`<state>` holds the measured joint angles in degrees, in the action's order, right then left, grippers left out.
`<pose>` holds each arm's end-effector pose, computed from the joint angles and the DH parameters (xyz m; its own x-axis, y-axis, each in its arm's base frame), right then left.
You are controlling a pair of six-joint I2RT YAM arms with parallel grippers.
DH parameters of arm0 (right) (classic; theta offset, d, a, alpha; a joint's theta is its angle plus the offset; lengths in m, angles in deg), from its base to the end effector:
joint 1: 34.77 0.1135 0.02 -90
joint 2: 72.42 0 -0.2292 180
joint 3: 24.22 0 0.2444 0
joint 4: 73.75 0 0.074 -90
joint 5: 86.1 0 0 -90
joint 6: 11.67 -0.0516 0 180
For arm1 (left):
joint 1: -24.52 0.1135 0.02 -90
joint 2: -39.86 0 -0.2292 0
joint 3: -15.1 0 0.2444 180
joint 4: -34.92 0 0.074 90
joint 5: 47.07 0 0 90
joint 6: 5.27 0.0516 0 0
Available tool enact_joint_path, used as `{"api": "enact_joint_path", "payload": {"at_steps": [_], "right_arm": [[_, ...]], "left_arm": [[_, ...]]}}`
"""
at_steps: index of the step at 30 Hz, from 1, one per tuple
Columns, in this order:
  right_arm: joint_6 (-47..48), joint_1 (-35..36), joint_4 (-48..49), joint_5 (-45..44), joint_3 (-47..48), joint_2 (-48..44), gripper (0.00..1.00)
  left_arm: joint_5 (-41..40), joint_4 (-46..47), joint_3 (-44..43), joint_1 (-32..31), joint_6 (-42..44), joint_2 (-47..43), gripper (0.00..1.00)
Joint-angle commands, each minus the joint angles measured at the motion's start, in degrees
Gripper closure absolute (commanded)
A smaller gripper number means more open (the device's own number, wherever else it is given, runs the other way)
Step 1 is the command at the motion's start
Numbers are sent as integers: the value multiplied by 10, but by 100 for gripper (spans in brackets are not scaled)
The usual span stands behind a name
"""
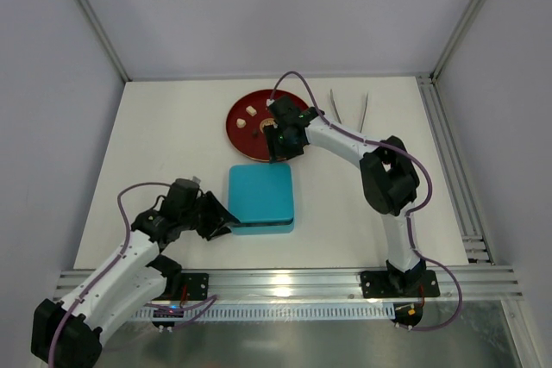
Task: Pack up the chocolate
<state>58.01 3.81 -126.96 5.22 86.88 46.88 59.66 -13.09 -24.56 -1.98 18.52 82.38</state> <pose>0.3387 0.2717 0.1682 -0.8632 -0.2445 -0.4417 -0.3544 0.9166 0.1851 0.1482 -0.0905 0.1605 -0.8198 -0.5704 -0.0502 -0.3973 0.6297 -0.6675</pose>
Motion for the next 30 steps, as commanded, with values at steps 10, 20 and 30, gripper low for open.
{"api": "enact_joint_path", "payload": {"at_steps": [10, 20, 30], "right_arm": [[10, 1, 12, 13, 23, -4, 41], [8, 1, 13, 15, 19, -5, 41], [17, 1, 22, 28, 23, -2, 41]], "left_arm": [[31, -6, 16, -11, -21, 3, 92], [12, -36, 30, -12, -25, 4, 100], [-1, 23, 73, -12, -92, 7, 100]]}}
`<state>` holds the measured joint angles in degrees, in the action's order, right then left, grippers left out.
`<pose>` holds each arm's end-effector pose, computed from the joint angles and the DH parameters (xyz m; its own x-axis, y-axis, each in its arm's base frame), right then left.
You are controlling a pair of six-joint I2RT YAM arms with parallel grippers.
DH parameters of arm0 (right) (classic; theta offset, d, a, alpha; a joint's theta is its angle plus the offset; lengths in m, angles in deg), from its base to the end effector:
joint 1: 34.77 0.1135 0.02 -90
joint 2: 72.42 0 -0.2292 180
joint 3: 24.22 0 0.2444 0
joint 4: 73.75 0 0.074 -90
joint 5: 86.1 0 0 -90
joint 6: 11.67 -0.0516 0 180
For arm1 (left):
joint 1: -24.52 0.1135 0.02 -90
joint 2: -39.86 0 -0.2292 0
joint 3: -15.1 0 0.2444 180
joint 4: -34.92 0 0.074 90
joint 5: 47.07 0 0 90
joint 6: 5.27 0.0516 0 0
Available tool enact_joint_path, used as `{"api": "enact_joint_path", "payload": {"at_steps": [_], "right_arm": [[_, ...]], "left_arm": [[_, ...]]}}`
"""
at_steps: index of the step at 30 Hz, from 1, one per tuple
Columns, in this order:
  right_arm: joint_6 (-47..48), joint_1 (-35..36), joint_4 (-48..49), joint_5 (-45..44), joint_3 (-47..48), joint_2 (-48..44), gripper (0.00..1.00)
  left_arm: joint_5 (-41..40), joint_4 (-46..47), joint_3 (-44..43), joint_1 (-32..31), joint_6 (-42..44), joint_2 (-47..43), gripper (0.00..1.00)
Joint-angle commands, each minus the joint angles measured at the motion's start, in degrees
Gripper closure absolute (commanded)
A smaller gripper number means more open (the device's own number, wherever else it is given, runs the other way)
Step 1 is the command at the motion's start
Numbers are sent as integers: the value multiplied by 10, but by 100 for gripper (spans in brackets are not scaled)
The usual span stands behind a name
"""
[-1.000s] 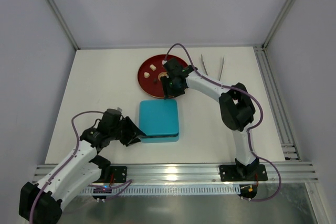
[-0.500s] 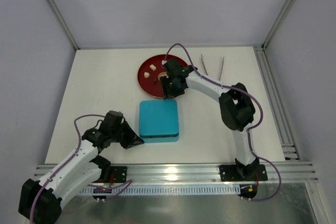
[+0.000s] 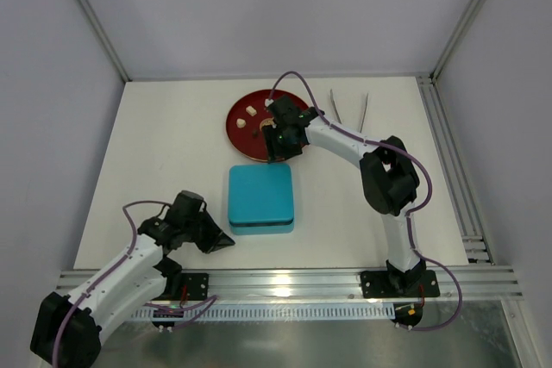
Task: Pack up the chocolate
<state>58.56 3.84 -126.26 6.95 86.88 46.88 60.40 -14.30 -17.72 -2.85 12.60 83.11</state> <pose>0.3386 0.2739 0.1690 -0.8590 -0.2537 -0.4447 -0.3750 0.9031 0.2091 0.1311 -0.0853 0.1200 -0.7807 -0.6181 0.0915 -0.5535 0.6161 -0.5604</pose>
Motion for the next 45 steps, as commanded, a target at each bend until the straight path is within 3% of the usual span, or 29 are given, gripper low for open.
{"api": "enact_joint_path", "payload": {"at_steps": [1, 7, 14, 21, 29, 45], "right_arm": [[14, 1, 12, 12, 25, 0, 41], [25, 1, 9, 20, 37, 5, 41], [35, 8, 3, 20, 46, 12, 41], [53, 16, -5, 23, 56, 23, 41], [79, 33, -34, 25, 95, 47, 41], [81, 39, -35, 19, 79, 37, 41]], "left_arm": [[-5, 42, 11, -4, -39, 0, 99], [-6, 105, 71, -15, -155, -46, 100], [-37, 122, 101, -19, -227, -106, 99], [-38, 161, 99, -19, -236, -62, 99], [-53, 162, 99, -19, -247, -73, 100], [-59, 163, 96, -19, -248, -72, 100]]}}
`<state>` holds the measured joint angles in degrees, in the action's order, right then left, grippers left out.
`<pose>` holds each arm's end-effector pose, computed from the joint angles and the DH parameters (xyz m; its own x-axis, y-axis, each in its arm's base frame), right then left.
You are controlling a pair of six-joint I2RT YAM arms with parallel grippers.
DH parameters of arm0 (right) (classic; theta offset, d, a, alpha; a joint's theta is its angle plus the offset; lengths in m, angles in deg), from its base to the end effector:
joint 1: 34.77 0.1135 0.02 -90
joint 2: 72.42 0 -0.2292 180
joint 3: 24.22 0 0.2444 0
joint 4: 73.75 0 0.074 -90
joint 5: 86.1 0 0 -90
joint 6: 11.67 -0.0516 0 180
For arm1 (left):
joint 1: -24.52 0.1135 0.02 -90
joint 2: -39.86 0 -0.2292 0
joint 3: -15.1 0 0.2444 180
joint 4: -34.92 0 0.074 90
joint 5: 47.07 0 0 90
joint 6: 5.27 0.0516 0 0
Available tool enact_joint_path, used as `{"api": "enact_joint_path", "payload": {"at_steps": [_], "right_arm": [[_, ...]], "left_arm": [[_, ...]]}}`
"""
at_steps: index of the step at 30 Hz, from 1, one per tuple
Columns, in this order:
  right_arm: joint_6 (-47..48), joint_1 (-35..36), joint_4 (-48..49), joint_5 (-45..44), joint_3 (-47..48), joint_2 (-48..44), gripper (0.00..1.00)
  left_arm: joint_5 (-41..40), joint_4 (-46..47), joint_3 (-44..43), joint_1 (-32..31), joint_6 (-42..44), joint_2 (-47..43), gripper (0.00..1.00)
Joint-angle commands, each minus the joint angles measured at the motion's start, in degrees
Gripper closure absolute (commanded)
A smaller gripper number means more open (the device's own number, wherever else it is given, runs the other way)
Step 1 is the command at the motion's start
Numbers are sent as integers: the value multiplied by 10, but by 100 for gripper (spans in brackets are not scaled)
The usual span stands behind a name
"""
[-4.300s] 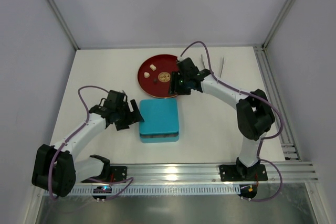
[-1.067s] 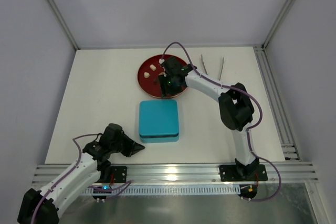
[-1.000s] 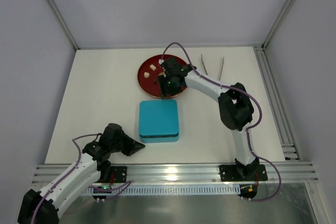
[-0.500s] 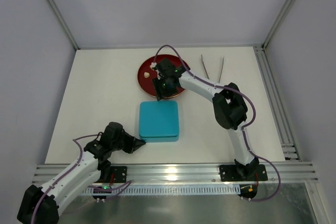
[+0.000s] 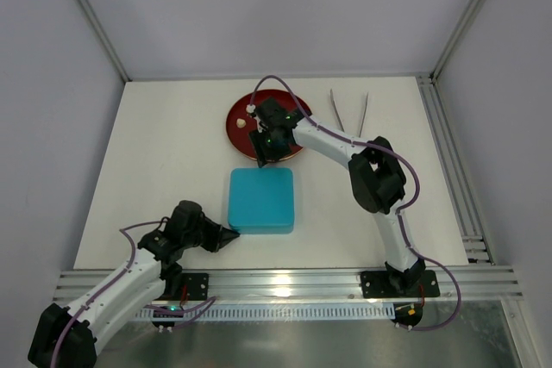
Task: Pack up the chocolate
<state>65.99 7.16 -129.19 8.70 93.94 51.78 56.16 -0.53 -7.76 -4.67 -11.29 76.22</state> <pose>0.3332 0.3051 0.1672 -0.7872 -0.4208 -0.4507 -0.5398 0.8236 0.1739 0.1293 -0.0857 0.0986 -0.5336 -0.8108 0.2405 -0.7183 0.2843 -0.6350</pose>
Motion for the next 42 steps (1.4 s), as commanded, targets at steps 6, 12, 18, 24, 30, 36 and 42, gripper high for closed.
{"api": "enact_joint_path", "payload": {"at_steps": [6, 12, 18, 24, 30, 36, 42], "right_arm": [[12, 7, -8, 9, 14, -15, 41], [13, 8, -8, -7, 7, -27, 41], [7, 8, -3, -18, 9, -27, 41], [2, 6, -4, -30, 21, -22, 40], [-8, -4, -5, -36, 34, -19, 39], [-18, -18, -8, -45, 46, -22, 38], [-28, -31, -9, -71, 41, -39, 38]], "left_arm": [[-19, 26, -5, -1, -10, -2, 100], [-21, 25, -7, -1, -8, -3, 99], [-5, 10, -16, -1, 5, -1, 99], [19, -45, -29, -1, 36, -15, 99], [36, -125, -60, -1, 74, -32, 99], [40, -190, -108, -1, 112, -56, 100], [9, -242, -216, -1, 197, -19, 100]]}}
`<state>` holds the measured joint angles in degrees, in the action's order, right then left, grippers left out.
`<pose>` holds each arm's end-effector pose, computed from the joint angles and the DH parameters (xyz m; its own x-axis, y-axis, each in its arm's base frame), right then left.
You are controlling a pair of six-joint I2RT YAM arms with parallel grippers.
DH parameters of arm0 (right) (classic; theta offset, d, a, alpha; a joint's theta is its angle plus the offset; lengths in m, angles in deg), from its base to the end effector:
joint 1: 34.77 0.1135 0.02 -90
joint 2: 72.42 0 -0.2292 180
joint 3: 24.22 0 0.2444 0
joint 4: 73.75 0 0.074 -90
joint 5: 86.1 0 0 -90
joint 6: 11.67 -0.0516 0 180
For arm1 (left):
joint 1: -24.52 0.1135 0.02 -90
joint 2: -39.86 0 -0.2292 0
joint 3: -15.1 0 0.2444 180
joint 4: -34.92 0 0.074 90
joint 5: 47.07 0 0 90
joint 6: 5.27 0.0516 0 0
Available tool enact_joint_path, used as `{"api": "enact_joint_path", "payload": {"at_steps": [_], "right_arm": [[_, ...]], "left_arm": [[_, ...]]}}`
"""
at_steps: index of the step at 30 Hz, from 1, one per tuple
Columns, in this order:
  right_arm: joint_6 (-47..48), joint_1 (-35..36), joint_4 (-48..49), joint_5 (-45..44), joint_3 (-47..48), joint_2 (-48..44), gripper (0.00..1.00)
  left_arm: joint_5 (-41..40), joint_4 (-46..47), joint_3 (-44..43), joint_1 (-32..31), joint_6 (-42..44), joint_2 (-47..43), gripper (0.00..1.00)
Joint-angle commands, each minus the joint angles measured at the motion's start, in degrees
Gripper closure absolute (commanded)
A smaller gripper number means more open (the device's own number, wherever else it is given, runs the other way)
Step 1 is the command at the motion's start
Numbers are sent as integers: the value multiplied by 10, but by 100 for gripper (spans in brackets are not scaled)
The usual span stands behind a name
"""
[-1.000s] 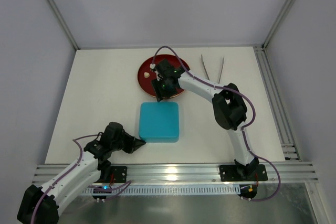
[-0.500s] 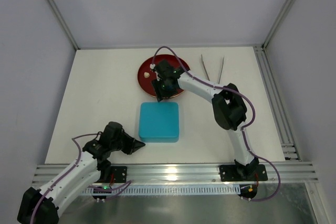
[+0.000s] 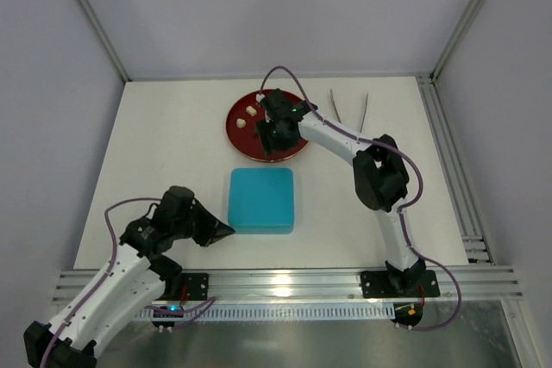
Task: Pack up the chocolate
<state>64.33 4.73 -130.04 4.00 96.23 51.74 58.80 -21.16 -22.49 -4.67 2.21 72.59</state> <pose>0.3513 0.2897 0.1786 -0.8024 -0.3480 -0.4848 -0.4562 0.8814 0.1224 0.1225 -0.0846 0.1618 -0.7020 -0.7003 0.1298 -0.5942 0.4754 -0.6488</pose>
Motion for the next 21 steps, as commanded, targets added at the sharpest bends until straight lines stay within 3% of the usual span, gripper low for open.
{"api": "enact_joint_path", "payload": {"at_steps": [1, 9, 14, 21], "right_arm": [[-13, -9, 1, -26, 18, -43, 38], [-30, -9, -6, -40, -37, -114, 38], [-49, 7, 12, -41, -124, -192, 38], [-86, 35, 45, -45, -246, -286, 38]], "left_arm": [[-26, -39, -85, -1, 94, 29, 100], [-120, -100, -246, -1, 263, 205, 100], [-122, -96, -254, -1, 314, 241, 100], [-130, -88, -241, -1, 343, 264, 89]]}}
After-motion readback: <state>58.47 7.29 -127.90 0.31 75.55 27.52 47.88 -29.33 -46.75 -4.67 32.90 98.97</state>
